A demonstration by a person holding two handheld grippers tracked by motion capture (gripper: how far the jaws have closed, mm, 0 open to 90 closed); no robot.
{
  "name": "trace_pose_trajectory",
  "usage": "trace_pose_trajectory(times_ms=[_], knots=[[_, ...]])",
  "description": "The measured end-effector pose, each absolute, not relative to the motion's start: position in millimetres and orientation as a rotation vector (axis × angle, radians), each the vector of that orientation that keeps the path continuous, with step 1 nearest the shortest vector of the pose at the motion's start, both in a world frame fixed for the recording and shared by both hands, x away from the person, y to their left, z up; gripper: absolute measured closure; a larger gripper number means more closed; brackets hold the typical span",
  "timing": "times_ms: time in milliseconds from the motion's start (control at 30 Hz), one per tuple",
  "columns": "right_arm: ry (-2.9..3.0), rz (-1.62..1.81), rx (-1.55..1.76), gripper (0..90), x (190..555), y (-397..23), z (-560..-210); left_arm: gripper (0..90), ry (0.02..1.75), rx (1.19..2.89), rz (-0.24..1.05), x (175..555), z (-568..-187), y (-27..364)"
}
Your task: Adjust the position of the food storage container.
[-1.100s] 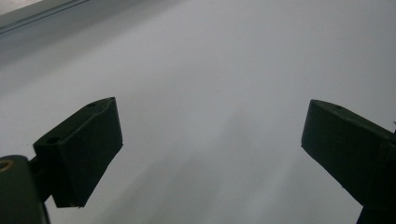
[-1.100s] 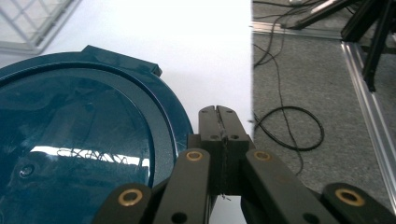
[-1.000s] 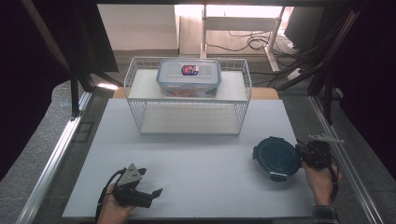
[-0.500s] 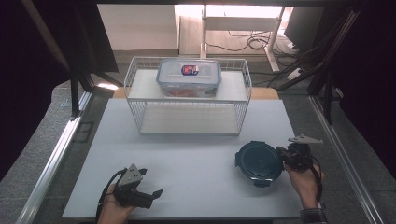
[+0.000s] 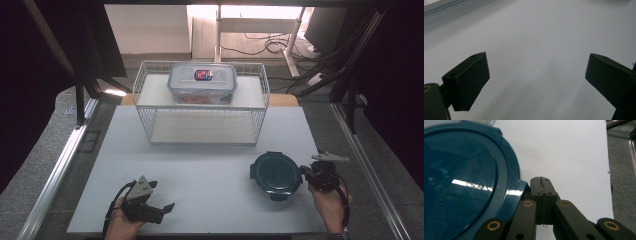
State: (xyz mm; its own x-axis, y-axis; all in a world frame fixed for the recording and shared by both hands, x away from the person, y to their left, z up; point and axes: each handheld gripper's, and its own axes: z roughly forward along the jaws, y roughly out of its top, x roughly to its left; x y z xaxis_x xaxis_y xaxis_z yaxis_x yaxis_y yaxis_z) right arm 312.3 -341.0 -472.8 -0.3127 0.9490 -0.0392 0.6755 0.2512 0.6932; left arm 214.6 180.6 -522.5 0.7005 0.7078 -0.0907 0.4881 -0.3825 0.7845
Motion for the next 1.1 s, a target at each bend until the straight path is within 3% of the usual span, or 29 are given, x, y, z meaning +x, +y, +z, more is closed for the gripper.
trace_pose_trajectory(times_ms=[1100], knots=[[2.383,1.029,1.273,89.5,291.1,-241.8,-476.3,5.0,0.92,2.061,0.324,215.6,-523.3,179.7]])
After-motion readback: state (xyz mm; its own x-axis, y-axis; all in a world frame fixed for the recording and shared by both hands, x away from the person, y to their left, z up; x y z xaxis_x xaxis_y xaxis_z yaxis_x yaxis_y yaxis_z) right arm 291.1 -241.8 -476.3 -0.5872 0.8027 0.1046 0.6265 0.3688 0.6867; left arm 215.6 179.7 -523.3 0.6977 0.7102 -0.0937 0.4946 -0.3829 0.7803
